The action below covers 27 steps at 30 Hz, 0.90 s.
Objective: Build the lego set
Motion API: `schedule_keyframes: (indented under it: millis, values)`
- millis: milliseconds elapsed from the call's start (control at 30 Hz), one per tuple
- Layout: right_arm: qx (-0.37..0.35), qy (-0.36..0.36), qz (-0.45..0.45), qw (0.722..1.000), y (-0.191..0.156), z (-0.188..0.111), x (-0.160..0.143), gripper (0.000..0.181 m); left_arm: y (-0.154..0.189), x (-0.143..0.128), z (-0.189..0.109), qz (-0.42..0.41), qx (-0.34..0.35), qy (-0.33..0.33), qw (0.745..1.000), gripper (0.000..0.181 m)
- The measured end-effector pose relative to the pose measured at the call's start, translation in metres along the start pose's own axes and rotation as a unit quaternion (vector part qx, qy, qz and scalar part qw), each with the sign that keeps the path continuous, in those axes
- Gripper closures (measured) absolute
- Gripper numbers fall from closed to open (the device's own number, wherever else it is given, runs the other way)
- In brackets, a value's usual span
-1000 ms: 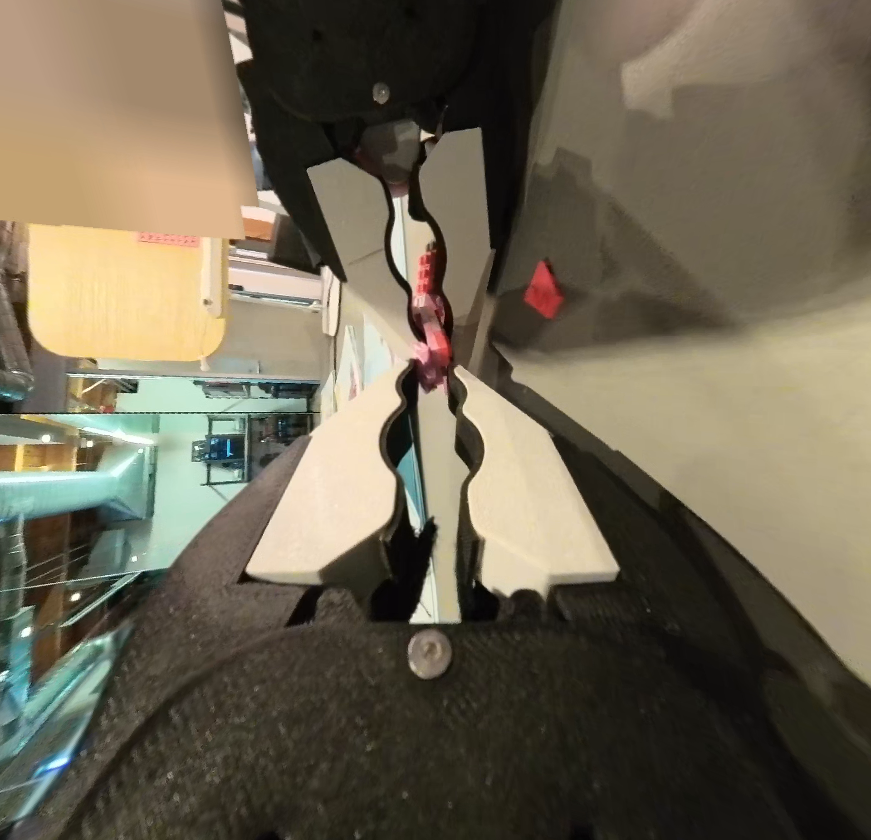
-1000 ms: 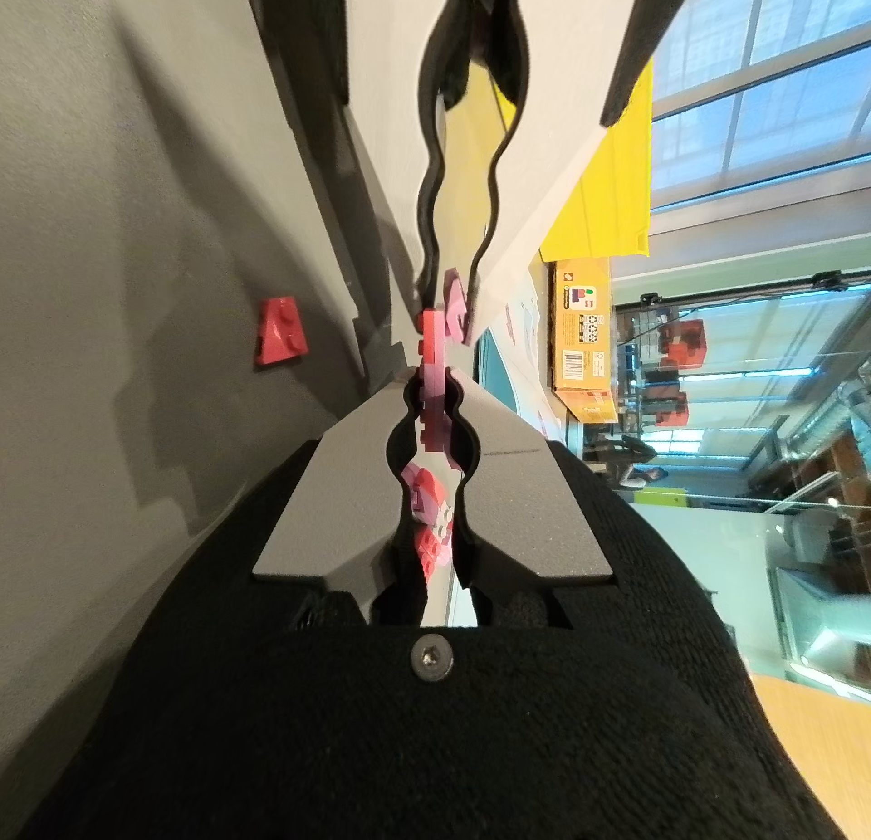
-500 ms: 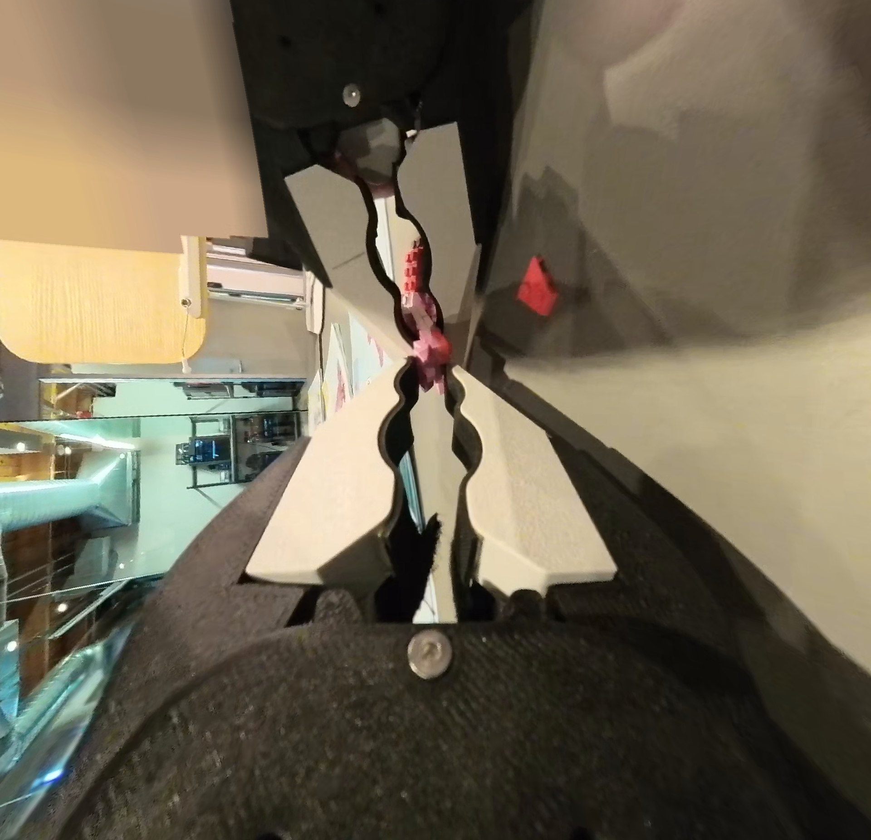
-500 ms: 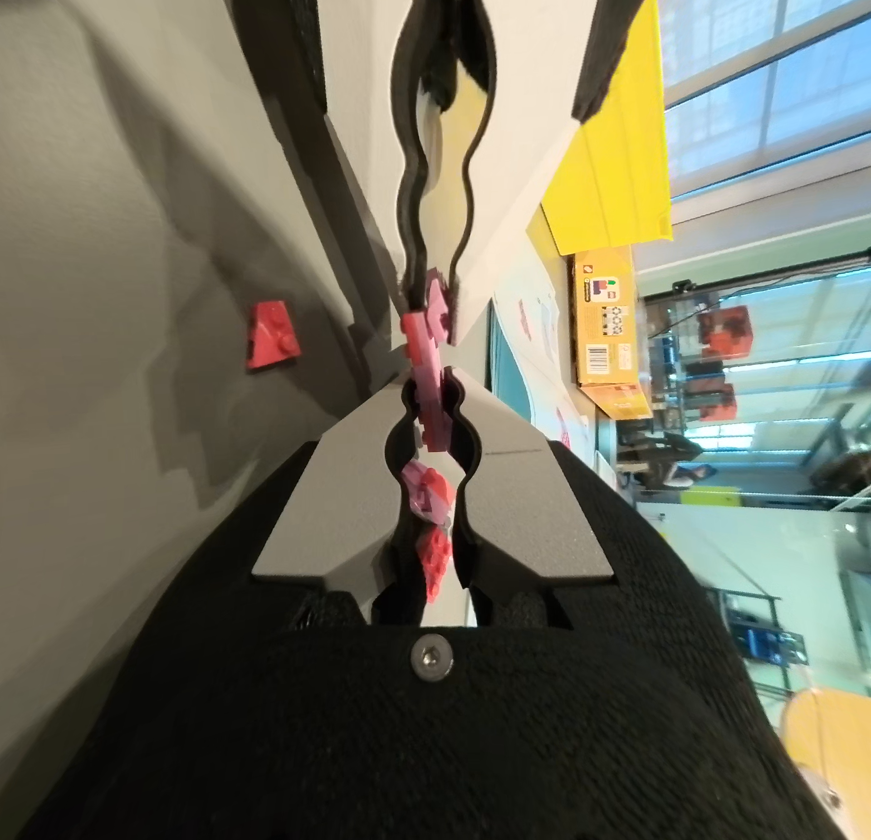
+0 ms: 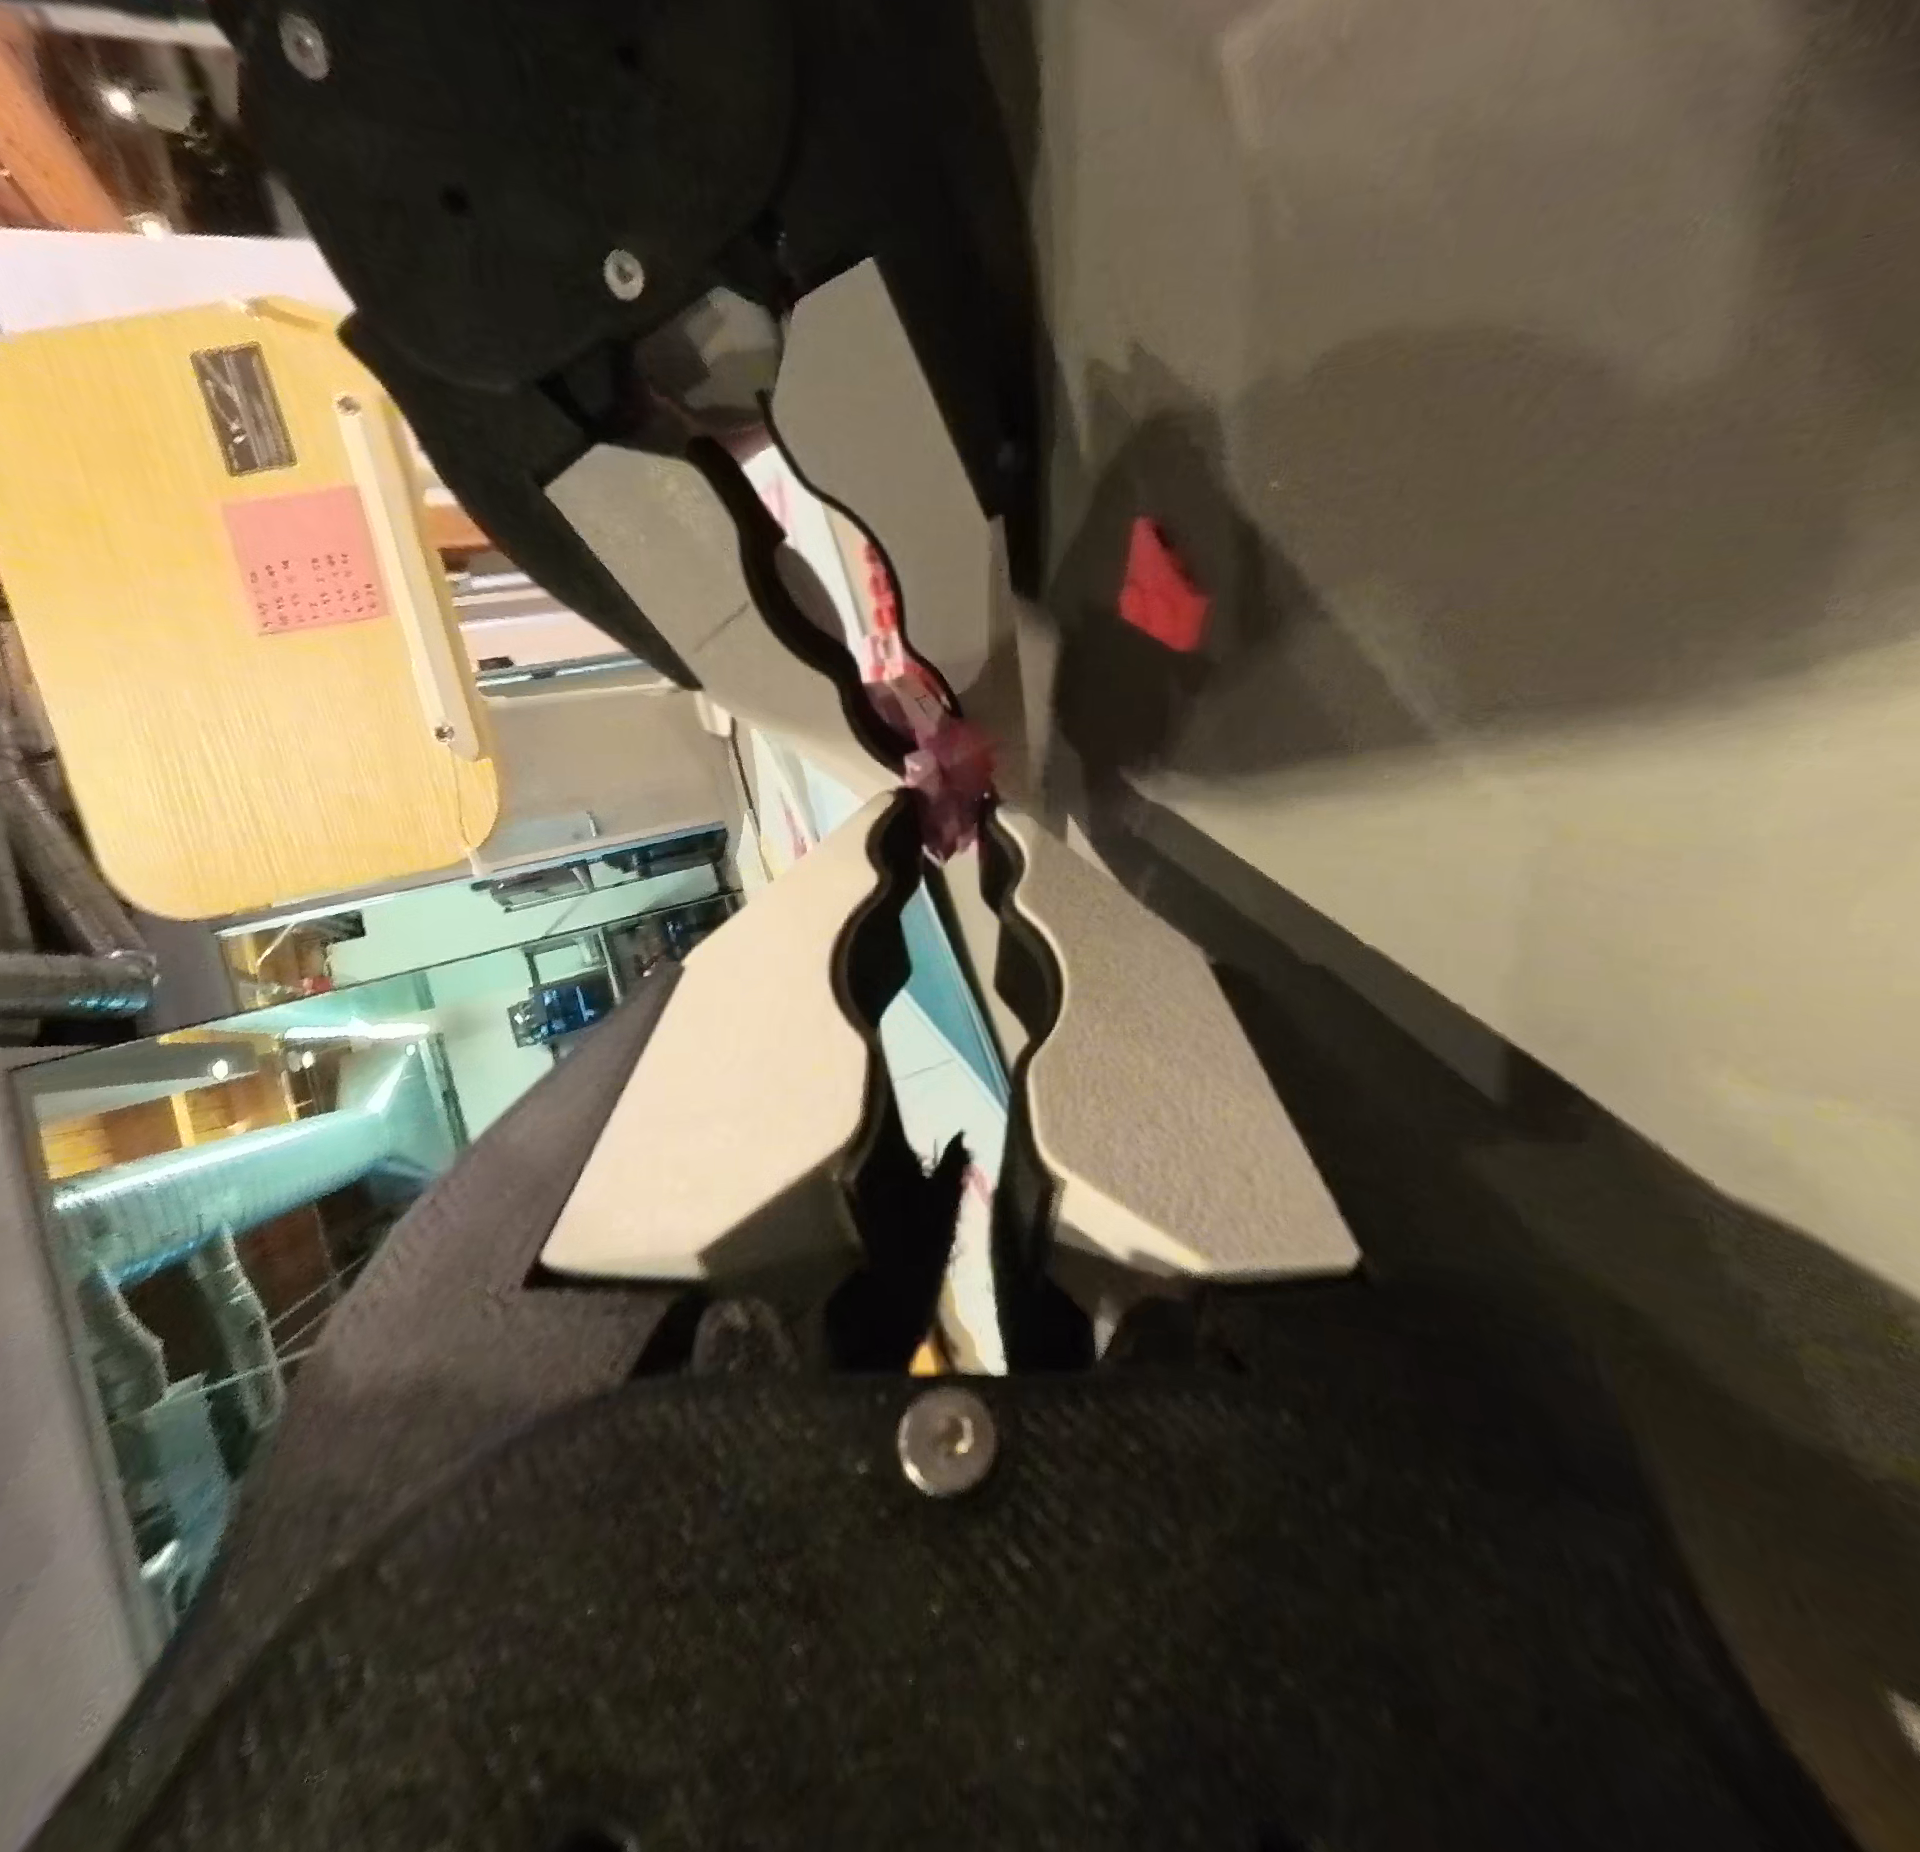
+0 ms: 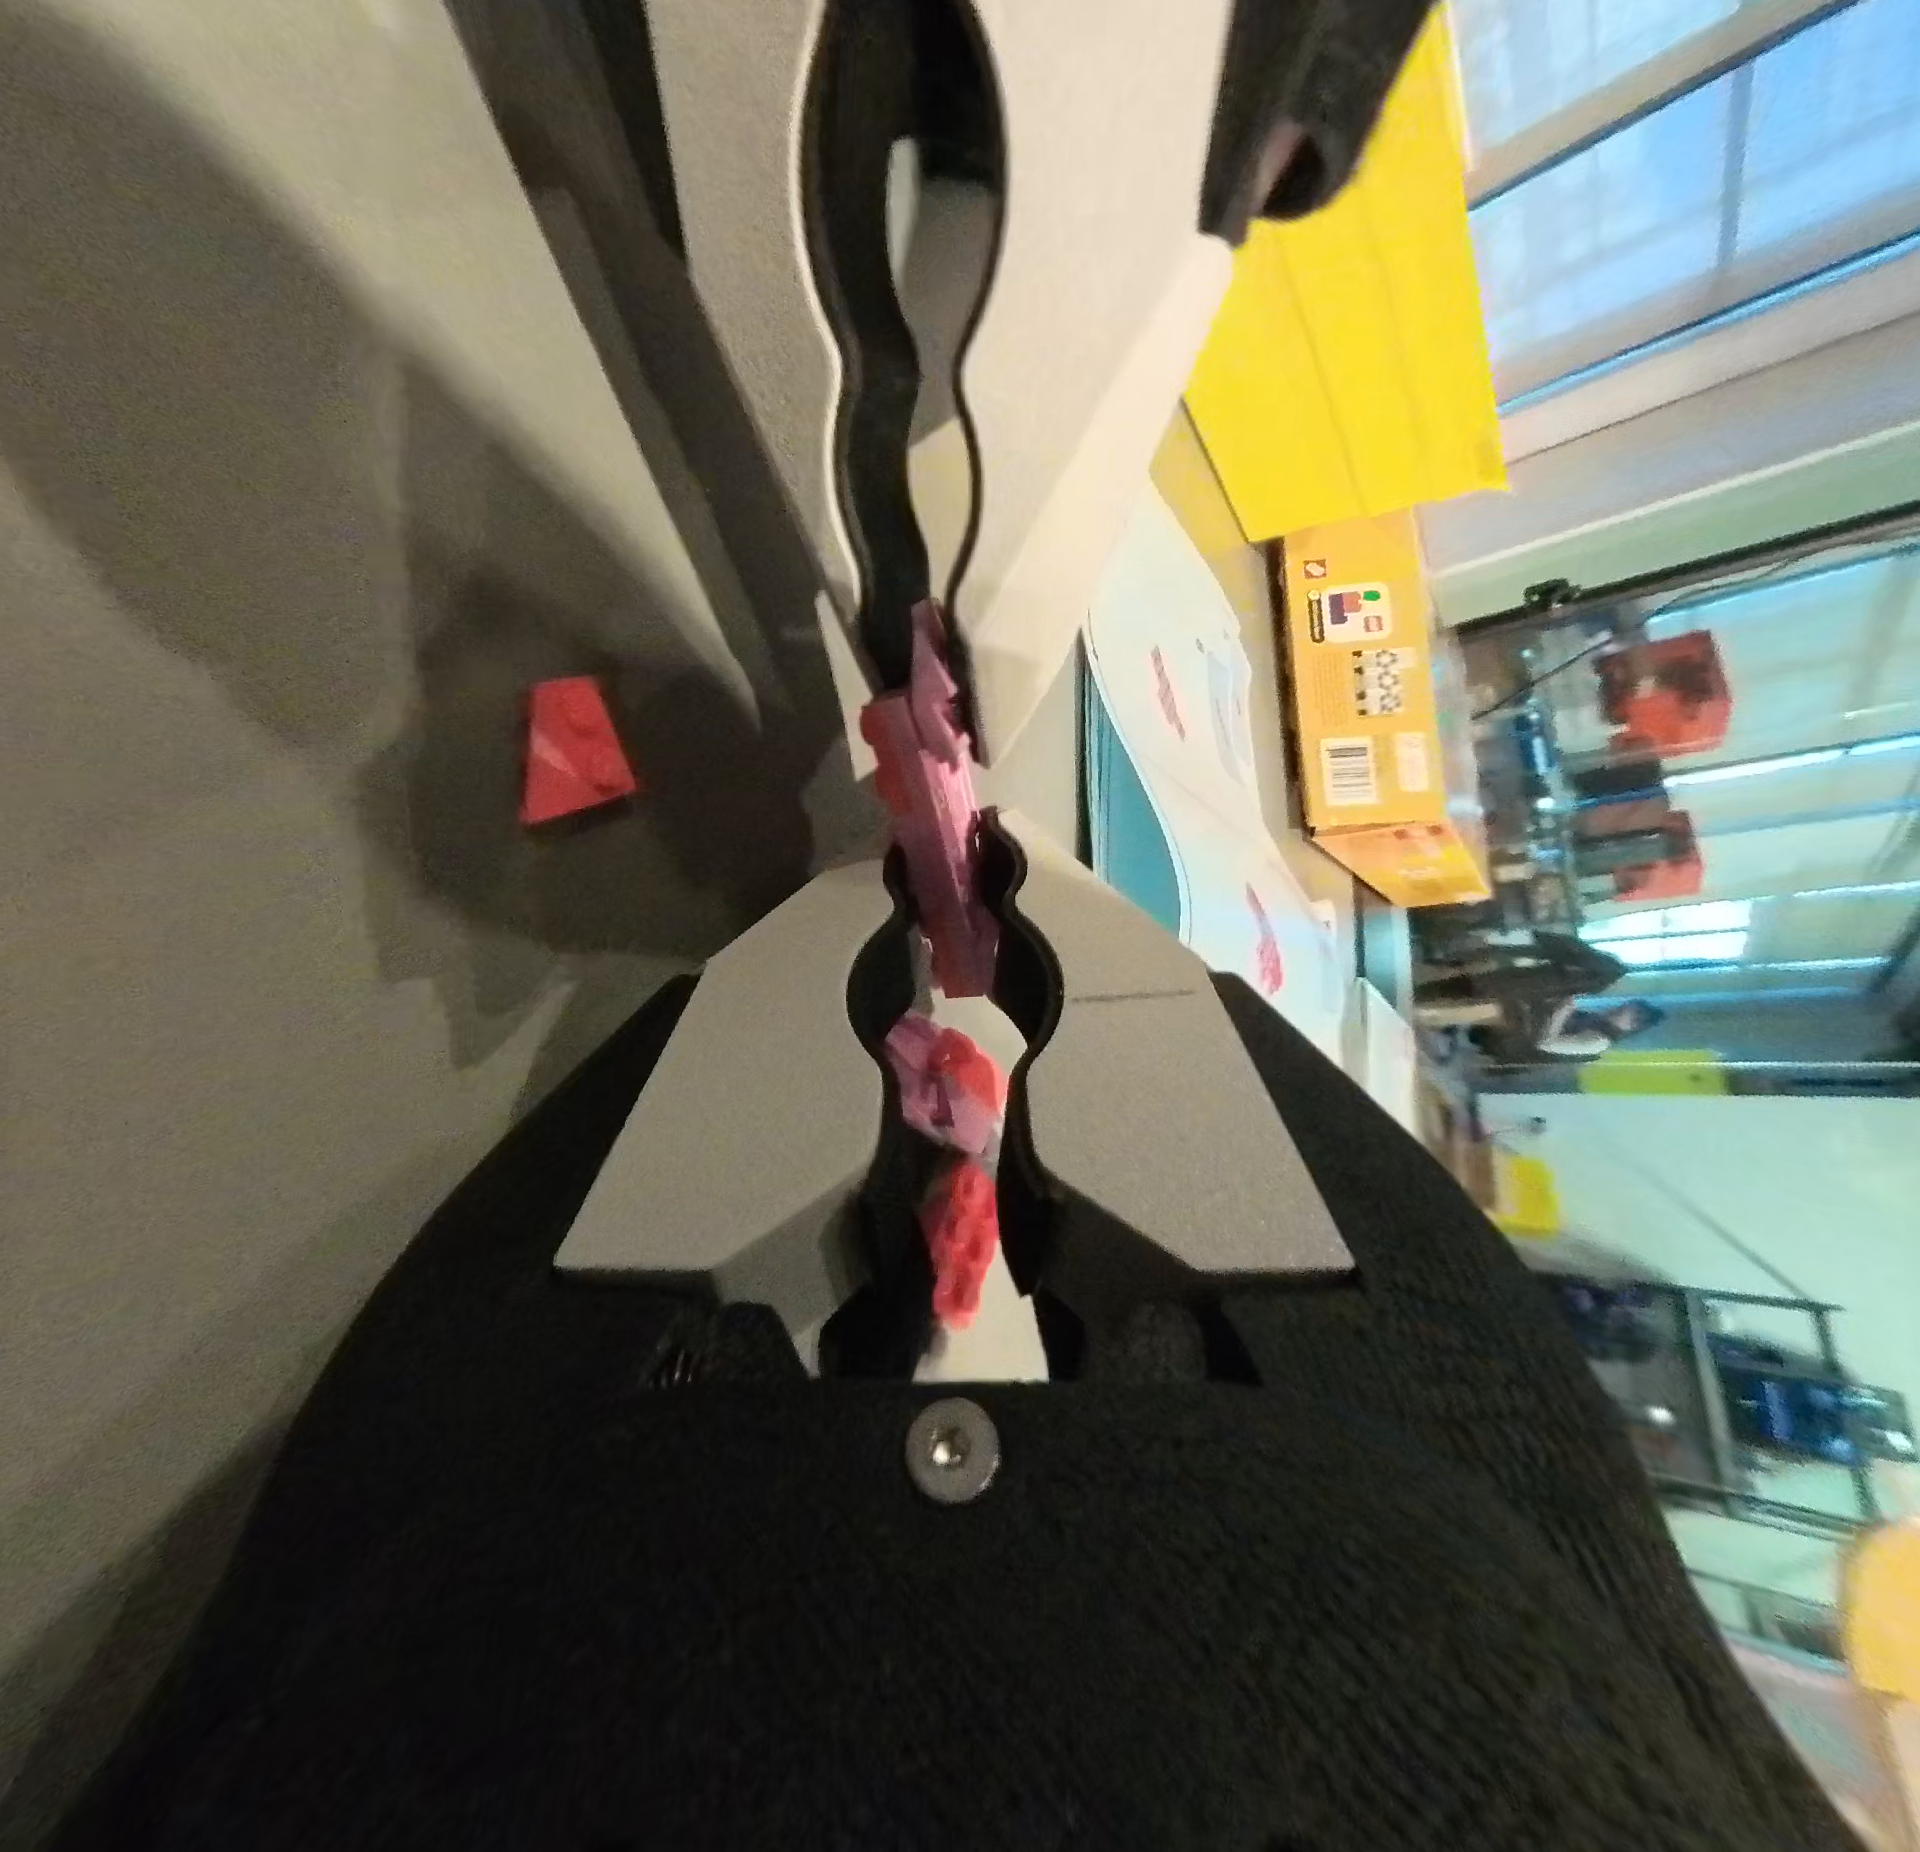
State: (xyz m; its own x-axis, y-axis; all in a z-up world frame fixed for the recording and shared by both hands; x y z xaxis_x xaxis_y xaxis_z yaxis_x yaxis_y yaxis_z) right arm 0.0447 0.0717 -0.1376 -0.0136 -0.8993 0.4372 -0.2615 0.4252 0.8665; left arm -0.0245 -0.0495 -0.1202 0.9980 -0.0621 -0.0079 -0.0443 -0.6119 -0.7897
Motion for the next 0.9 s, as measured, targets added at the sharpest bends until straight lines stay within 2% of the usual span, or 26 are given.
schedule_keyframes:
  millis: [333, 500, 533, 567, 600, 767, 900]
  values:
    - [-0.010, -0.008, -0.009, 1.000, -0.0004, 0.0000, 0.0003, 0.175, 0.0028, -0.0017, 0.0025, -0.036, 0.026, 0.013, 0.999, 0.170]
    - [-0.011, -0.012, -0.021, 1.000, -0.0017, -0.0002, 0.0013, 0.175, 0.0065, 0.0009, 0.0081, -0.058, 0.026, 0.021, 0.998, 0.154]
    - [-0.011, -0.012, -0.021, 1.000, -0.0017, -0.0004, 0.0013, 0.175, 0.0064, 0.0011, 0.0089, -0.065, 0.029, 0.020, 0.997, 0.155]
    - [-0.010, -0.011, -0.020, 1.000, -0.0017, -0.0005, 0.0013, 0.175, 0.0048, 0.0006, 0.0085, -0.072, 0.043, 0.019, 0.996, 0.165]
    - [-0.010, -0.010, -0.017, 1.000, -0.0013, -0.0006, 0.0013, 0.175, 0.0041, 0.0000, 0.0080, -0.071, 0.048, 0.016, 0.996, 0.167]
    - [-0.008, -0.012, -0.010, 1.000, -0.0006, -0.0007, 0.0013, 0.175, 0.0049, 0.0018, 0.0086, -0.071, 0.057, 0.007, 0.996, 0.168]
    - [-0.010, -0.015, -0.017, 1.000, -0.0013, -0.0008, 0.0022, 0.175, 0.0058, 0.0032, 0.0088, -0.033, 0.053, -0.009, 0.998, 0.169]
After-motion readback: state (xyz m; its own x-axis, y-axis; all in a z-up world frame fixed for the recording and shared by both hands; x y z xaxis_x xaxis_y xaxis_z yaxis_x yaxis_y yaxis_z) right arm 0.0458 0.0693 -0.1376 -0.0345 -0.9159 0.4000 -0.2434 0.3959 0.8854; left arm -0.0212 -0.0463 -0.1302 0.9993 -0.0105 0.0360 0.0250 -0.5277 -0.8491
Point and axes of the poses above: each gripper's, where its closed fingertips meet, z out along the fingers, x out of its top, y = z × x across the jaws, the point moved 10 cm from there along -z, back along the fingers, and after that the axes turned 12 degrees about -x, right-handed, at the moved point
